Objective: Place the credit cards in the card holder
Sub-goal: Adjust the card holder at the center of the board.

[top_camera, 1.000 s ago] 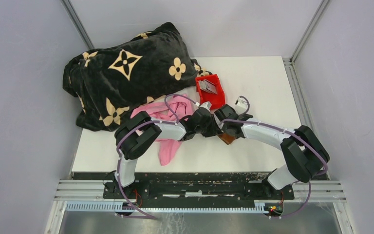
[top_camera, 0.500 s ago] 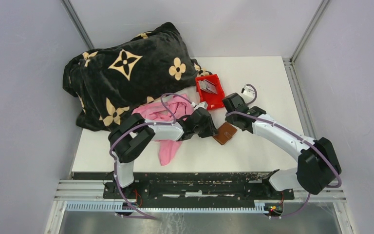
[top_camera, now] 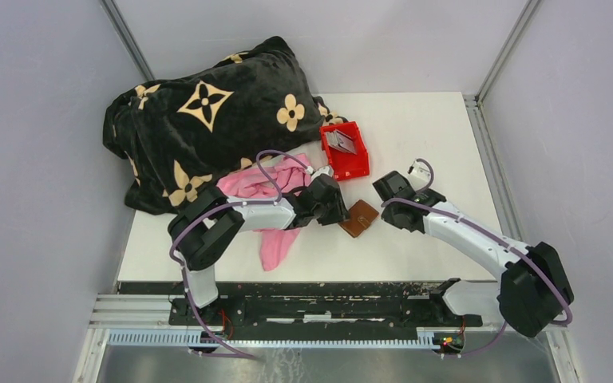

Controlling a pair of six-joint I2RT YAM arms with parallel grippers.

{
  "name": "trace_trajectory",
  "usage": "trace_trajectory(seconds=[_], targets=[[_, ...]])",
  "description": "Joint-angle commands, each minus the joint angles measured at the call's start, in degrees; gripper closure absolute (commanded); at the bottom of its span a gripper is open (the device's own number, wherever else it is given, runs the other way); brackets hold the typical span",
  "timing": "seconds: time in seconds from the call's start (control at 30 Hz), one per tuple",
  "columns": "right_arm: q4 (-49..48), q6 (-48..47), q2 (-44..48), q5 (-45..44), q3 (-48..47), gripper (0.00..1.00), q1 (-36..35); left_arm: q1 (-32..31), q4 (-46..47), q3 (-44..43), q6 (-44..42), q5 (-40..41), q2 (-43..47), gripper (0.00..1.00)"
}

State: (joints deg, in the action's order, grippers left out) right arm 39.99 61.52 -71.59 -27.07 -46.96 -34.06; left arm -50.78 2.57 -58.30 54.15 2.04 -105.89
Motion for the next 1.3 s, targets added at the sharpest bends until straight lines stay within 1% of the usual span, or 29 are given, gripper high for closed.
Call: trace_trajectory(seconds=[0.0, 0.33, 0.5, 0.63, 0.77, 1.0, 1.27], targets=[[-1.42, 2.75, -2.59, 2.43, 1.24, 0.9, 0.07, 0.59, -1.72, 1.79, -3.73, 1.08, 3.44, 0.58], [-6.18, 2.54, -12.18, 4.22, -2.22, 0.91, 0.12, 1.68, 0.13, 2.32, -6.57, -1.01, 7.81, 0.57], [-7.74, 2.22, -16.41, 4.66, -4.09, 0.92, 0.03, 2.62, -0.35, 3.53, -9.08, 0.73, 8.96, 0.57], [-7.95, 1.24, -19.21, 4.38, -6.48, 0.92, 0.13, 4.46, 0.26, 6.24, -10.06, 1.55, 8.17, 0.58], [-8.23, 0.35, -21.92, 4.62, -8.79, 0.92, 0.62, 5.88, 2.59, 8.63, -10.75, 0.4, 6.65, 0.61], [-9.2, -1.9, -25.88, 5.77, -12.37, 0.92, 2.05, 6.06, 4.79, 8.73, -12.05, -3.17, 3.54, 0.69], [-9.4, -4.8, -30.23, 7.82, -17.36, 0.92, 3.01, 5.96, 7.38, 11.1, -9.97, -6.44, 4.23, 0.72]])
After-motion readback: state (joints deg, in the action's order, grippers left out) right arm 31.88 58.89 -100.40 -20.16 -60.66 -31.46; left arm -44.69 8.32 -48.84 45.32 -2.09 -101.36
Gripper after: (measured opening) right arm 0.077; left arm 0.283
